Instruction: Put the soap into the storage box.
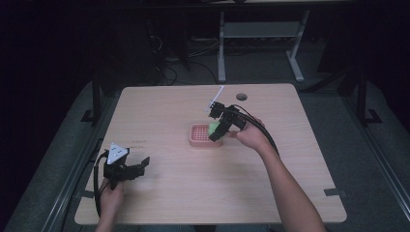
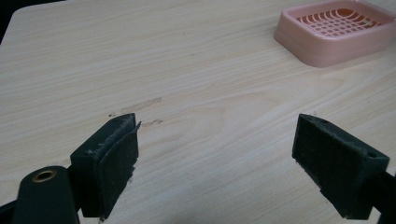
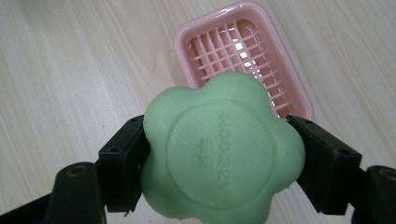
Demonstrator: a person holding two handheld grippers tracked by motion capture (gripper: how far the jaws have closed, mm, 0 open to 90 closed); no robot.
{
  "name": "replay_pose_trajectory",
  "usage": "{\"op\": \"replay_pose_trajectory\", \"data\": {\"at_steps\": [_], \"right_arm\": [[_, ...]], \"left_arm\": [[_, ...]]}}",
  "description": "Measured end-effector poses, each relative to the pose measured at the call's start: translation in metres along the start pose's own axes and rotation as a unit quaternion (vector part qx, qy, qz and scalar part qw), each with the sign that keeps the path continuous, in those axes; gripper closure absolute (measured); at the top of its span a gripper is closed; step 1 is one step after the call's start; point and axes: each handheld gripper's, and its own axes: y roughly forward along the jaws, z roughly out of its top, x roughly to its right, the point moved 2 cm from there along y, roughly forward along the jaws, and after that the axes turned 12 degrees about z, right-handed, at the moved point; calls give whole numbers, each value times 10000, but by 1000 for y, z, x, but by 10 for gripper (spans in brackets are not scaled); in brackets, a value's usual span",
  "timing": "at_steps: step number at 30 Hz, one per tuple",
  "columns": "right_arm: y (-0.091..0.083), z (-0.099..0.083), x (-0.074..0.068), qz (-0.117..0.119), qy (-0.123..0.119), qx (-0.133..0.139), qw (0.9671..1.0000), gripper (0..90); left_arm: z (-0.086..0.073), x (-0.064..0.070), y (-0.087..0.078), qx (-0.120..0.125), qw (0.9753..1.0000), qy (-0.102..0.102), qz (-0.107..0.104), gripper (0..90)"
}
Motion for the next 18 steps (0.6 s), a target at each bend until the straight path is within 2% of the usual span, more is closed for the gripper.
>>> {"op": "replay_pose_trajectory", "data": {"at_steps": [7,8,12,18], "right_arm": [[5,11,4,-35,42,-82,10000,256],[6,14,5,-51,30,-90,9999,255],[11,21,9,4,101,-62,9999,256],[23,32,14,-25,140,-154,9998,255]], "left_arm": [[0,0,1,10,10000,-21,6,141],[0,0,0,-16,10000,37,11,142],[0,0,0,-3,10000,40,13,141],[1,0,0,-20,10000,21,15,141]]}}
